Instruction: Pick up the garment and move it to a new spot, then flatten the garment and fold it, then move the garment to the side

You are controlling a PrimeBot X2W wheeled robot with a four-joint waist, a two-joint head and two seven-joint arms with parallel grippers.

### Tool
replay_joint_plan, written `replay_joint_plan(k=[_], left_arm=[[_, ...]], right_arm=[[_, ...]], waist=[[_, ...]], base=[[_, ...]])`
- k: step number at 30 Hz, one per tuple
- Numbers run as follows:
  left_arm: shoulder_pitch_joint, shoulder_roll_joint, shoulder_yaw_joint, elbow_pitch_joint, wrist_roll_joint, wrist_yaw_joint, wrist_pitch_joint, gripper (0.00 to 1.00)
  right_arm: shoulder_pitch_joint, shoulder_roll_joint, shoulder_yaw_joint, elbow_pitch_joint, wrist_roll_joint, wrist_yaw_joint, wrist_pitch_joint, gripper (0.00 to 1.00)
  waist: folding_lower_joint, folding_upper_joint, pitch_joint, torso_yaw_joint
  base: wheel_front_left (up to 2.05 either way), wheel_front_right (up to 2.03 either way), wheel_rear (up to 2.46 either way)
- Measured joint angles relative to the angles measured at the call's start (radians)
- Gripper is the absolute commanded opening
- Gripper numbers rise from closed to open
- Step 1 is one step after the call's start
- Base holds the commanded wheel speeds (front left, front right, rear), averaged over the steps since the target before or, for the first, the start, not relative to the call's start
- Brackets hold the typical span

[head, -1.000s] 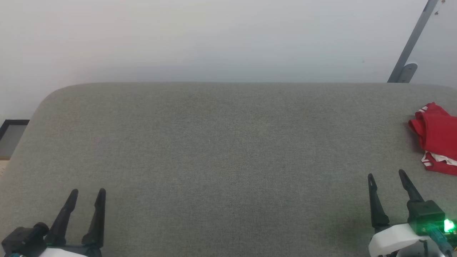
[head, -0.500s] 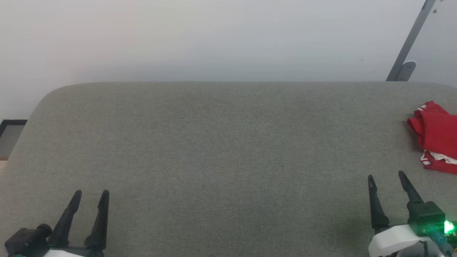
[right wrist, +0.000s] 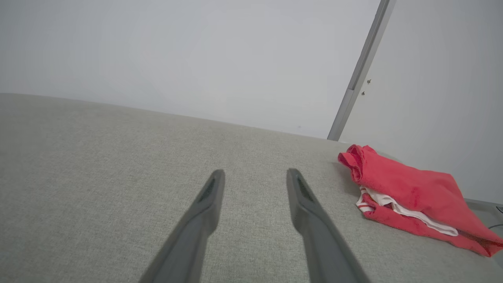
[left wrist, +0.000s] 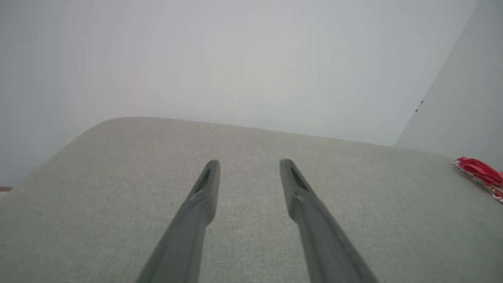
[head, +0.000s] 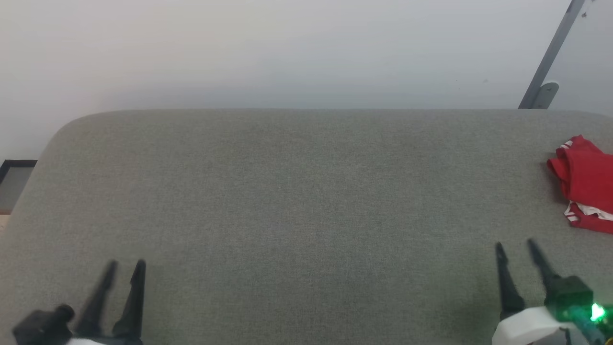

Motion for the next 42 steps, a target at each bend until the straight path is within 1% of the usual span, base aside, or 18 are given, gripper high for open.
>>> replay_joint_plan(k=[4,5,24,42], left_arm=[[0.007,-0.036,-0.014,0.034,-0.007,0.0,0.005,0.0],[0.007,-0.036,-0.014,0.034,-0.007,0.0,0.005,0.0],[-0.033,-0.094,0.009,0.073,-0.267,0.0,0.088,0.0],[-0.085,-0.144,0.034,0.097,-0.465,0.0,0.154,0.0]], right_arm=[[0.018,0.007,-0.001,0.037,0.008,0.0,0.01,0.0],[0.018,0.007,-0.001,0.037,0.008,0.0,0.01,0.0],[-0.006,0.007,0.01,0.044,0.417,0.0,0.098,0.0],[-0.031,0.007,0.024,0.04,0.733,0.0,0.165,0.0]], waist=[[0.0,0.0,0.0,0.0],[0.0,0.0,0.0,0.0],[0.0,0.0,0.0,-0.007],[0.0,0.0,0.001,-0.014]], base=[[0.0,0.0,0.0],[0.0,0.0,0.0],[0.0,0.0,0.0],[0.0,0.0,0.0]])
